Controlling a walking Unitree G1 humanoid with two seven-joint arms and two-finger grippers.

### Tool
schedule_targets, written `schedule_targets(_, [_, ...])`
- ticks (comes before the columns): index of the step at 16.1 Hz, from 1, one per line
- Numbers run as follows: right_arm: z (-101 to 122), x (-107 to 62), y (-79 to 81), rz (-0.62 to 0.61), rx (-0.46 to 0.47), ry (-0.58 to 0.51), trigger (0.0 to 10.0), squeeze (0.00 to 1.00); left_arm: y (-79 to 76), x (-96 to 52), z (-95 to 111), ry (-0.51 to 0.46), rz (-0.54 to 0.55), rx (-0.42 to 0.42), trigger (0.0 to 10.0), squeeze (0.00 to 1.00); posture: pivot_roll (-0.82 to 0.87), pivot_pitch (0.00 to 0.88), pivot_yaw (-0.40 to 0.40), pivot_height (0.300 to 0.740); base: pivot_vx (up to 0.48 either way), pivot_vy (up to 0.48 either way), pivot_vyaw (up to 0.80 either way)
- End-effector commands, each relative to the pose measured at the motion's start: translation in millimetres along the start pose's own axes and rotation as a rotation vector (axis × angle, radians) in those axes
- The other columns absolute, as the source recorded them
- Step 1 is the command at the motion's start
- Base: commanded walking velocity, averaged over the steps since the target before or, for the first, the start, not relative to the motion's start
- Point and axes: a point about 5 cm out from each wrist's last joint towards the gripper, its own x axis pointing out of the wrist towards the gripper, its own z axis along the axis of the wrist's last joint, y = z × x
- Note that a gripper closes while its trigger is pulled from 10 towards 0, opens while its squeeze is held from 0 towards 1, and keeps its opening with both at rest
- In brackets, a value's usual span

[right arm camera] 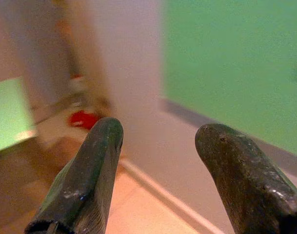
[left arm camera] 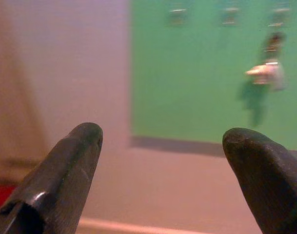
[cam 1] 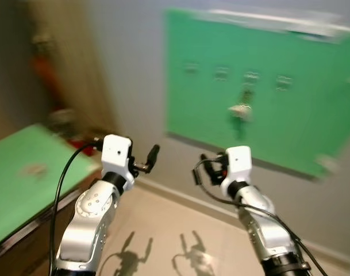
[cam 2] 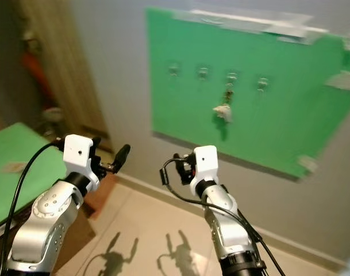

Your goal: Hang keys on a hook

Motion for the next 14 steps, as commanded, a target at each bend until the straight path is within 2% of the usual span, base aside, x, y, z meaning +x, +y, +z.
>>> schedule_targets(1, [3.9,-0.8,-1.4,0.003,-0.013,-0.014,10.0,0.00,-0.3,0.8,-0.2,-0.002,0.007,0.010,10.0,0.00,-0.03,0.000,0.046,0.740,0.000,0.000,0.71])
schedule_targets(3, [1.9,-2.9,-3.5,-0.007,-0.005,-0.010,10.0,0.00,2.8,-2.3,-5.1,0.006,0.013,0.016,10.0,0.00,-0.03,0.000,0.045,0.740,0.000,0.000,0.70])
schedule_targets(4, [0.1,-8.2,-9.5,-0.038,0.019,-0.018,10.0,0.00,9.7,-6.8,-18.7,0.047,0.031,0.044,10.0,0.00,-0.04,0.000,0.048,0.740,0.000,0.000,0.70])
schedule_targets(5, [0.2,-12.7,-14.2,-0.071,0.038,-0.036,10.0,0.00,11.4,-9.0,-21.9,0.053,0.034,0.027,10.0,0.00,-0.04,0.000,0.051,0.740,0.000,0.000,0.69])
schedule_targets(9, [-3.4,-32.5,-27.2,-0.181,0.095,-0.093,10.0,0.00,13.9,-7.9,-11.4,-0.012,0.062,-0.105,10.0,0.00,-0.07,0.000,0.065,0.740,0.000,0.000,0.69])
schedule_targets(10, [-5.2,-44.8,-29.2,-0.238,0.089,-0.122,10.0,0.00,27.5,-18.4,-12.6,-0.044,0.178,-0.197,10.0,0.00,-0.08,0.000,0.078,0.740,0.000,0.000,0.69])
schedule_targets(11, [-4.8,-51.0,-30.1,-0.252,0.064,-0.141,10.0,0.00,34.1,-29.7,-11.7,-0.069,0.213,-0.115,10.0,0.00,-0.08,0.000,0.083,0.740,0.000,0.000,0.69])
schedule_targets(13, [-4.3,-61.9,-33.7,-0.284,0.051,-0.178,10.0,0.00,33.4,-45.1,-1.8,-0.127,0.169,0.137,10.0,0.00,-0.08,0.000,0.086,0.740,0.000,0.000,0.68])
schedule_targets(14, [-3.9,-64.0,-34.9,-0.287,0.049,-0.189,10.0,0.00,32.0,-46.8,-1.8,-0.128,0.155,0.151,10.0,0.00,-0.08,0.000,0.085,0.740,0.000,0.000,0.64])
